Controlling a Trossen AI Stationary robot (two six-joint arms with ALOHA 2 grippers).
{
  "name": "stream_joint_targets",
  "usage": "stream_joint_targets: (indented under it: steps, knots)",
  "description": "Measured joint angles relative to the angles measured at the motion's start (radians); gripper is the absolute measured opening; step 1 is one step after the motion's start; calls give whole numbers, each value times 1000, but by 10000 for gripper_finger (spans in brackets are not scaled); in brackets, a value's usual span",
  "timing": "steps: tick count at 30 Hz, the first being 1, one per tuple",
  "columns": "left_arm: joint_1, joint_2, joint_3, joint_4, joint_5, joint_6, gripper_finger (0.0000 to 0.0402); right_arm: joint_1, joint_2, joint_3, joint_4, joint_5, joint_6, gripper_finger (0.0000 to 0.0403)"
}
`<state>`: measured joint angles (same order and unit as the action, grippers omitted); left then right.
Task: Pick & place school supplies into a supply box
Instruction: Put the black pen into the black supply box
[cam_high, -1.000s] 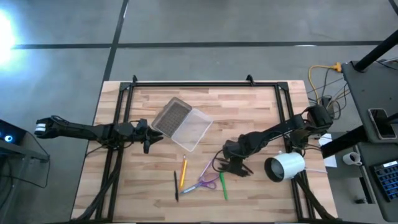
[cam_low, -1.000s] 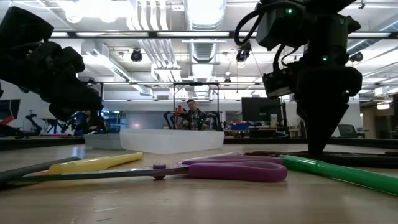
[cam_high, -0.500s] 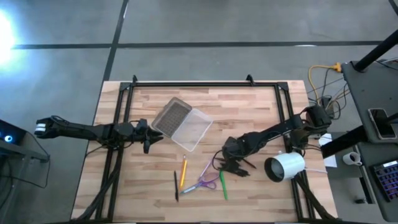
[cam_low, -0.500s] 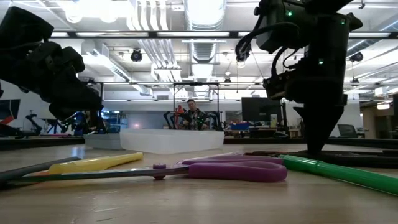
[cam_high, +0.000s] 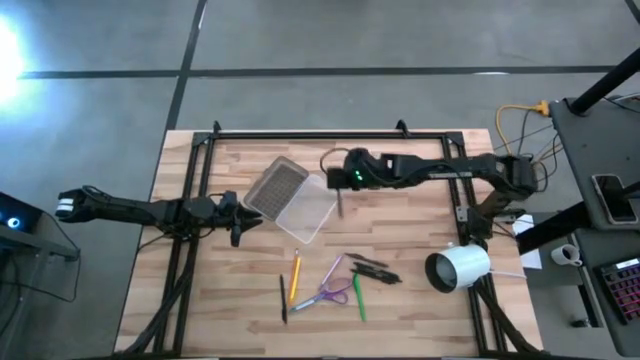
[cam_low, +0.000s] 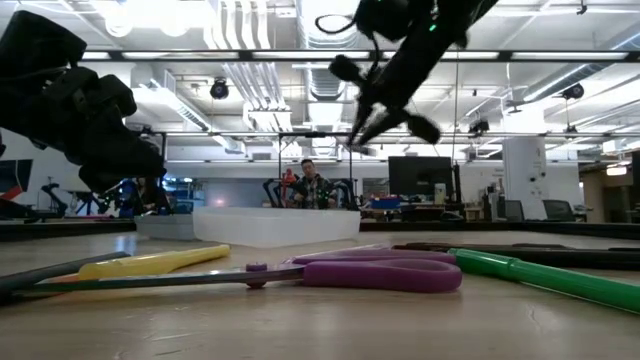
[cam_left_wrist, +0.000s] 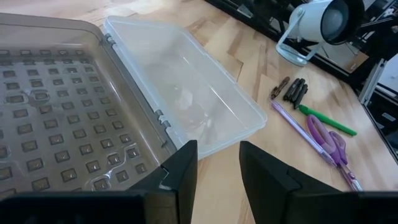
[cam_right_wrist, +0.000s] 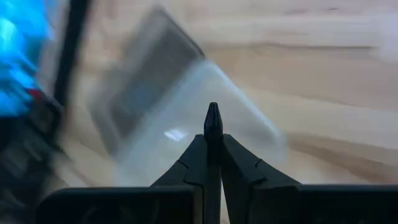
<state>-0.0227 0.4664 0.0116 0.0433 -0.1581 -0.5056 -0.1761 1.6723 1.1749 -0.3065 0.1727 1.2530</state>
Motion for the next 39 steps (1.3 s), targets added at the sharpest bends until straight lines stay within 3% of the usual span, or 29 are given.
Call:
stream_joint_targets:
  steps: [4,7,13,18,24,29,34,37,39]
  knots:
    - [0,0,0,-1,0,-1,104,-18,92,-9,167,-17,190,19]
    - [0,0,0,-1,0,-1,104,-16,179,35,185,-34,271,25]
    - [2,0,0,54,-4,-1,104,7,369,202,173,-52,281,30]
    - [2,-1,0,85,-4,-42,104,2,445,331,61,-70,204,70]
    - [2,-1,5,95,9,-164,104,9,446,380,-100,-38,94,151]
    - [-6,-1,27,96,30,-240,104,26,369,417,-218,60,-247,202]
    - [-12,31,43,96,188,-434,104,60,254,423,-482,187,-397,220]
    - [-38,82,71,66,162,-537,97,61,194,420,-637,237,-418,222]
    - [-72,125,136,-31,78,-574,81,61,155,409,-740,250,-419,221]
